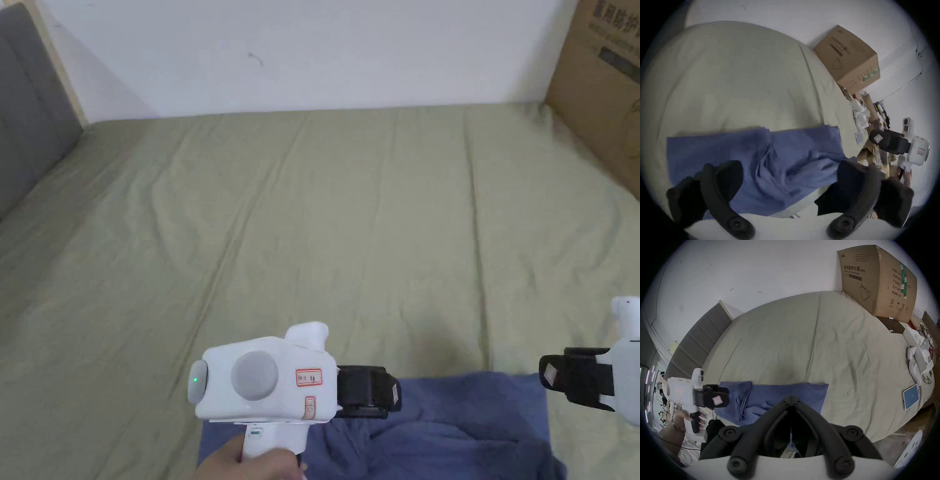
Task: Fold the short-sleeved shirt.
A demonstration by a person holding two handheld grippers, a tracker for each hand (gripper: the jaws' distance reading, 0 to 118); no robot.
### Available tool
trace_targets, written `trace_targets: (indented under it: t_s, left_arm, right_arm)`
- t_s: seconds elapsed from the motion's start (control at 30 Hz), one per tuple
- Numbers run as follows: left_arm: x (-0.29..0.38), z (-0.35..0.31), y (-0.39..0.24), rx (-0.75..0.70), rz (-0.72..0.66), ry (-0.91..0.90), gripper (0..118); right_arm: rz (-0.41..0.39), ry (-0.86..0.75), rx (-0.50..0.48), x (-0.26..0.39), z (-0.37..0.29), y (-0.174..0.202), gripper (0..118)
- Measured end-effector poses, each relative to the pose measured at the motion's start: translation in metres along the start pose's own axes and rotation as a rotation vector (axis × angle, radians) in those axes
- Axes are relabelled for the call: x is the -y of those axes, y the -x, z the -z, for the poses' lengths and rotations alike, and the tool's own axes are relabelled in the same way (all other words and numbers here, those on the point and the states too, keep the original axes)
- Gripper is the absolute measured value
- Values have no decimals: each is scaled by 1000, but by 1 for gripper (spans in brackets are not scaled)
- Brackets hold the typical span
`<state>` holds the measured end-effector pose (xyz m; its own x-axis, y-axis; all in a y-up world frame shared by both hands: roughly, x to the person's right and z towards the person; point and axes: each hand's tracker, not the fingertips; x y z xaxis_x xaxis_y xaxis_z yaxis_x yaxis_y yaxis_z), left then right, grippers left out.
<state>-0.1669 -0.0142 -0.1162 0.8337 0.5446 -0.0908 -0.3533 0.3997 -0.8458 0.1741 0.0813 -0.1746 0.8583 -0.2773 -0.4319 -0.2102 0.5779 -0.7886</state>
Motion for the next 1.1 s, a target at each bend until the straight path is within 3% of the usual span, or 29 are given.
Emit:
trace_targets:
  t_s: [0.13,0.2,0.23,0.27,0.3,0.33,0.47,0.67,0.73,0.87,1.03,1.1]
  left_arm:
    - [5,-22,13,-73,17,-28,114]
    - [6,-42,26,-139,32,-58,108]
    - [6,-49,31,-166,41,-69,89]
    - [7,-54,36,-215,52,-78,62]
    - [8,-55,40,-252,55,-76,25]
    - [10,-55,44,-268,54,-66,1]
    - [15,-27,47,-110,8,42,0]
    - [29,35,23,-34,43,197,1]
    - [25,24,21,-17,24,175,1]
    - [20,-17,47,178,-116,76,1]
    - [27,-99,106,224,-263,-105,1]
    - [34,-117,147,259,-336,-135,14]
  right_arm:
    - [21,-12,-1,-2,0,-7,0]
    - [27,-14,-5,-3,2,-9,0]
    - [28,-15,-7,-3,4,-8,0]
    - [29,-15,-9,-4,5,-8,0]
    - [28,-15,-11,-4,6,-8,0]
    - [28,-15,-13,-4,7,-8,0]
    - [30,-5,-23,-2,11,-8,0]
    - [29,21,-15,2,13,-8,0]
    - [27,26,-13,3,12,-9,0]
    - [11,28,-5,3,10,-8,0]
    - [23,13,-15,-3,8,-9,0]
    - [30,11,-21,-5,8,-9,0]
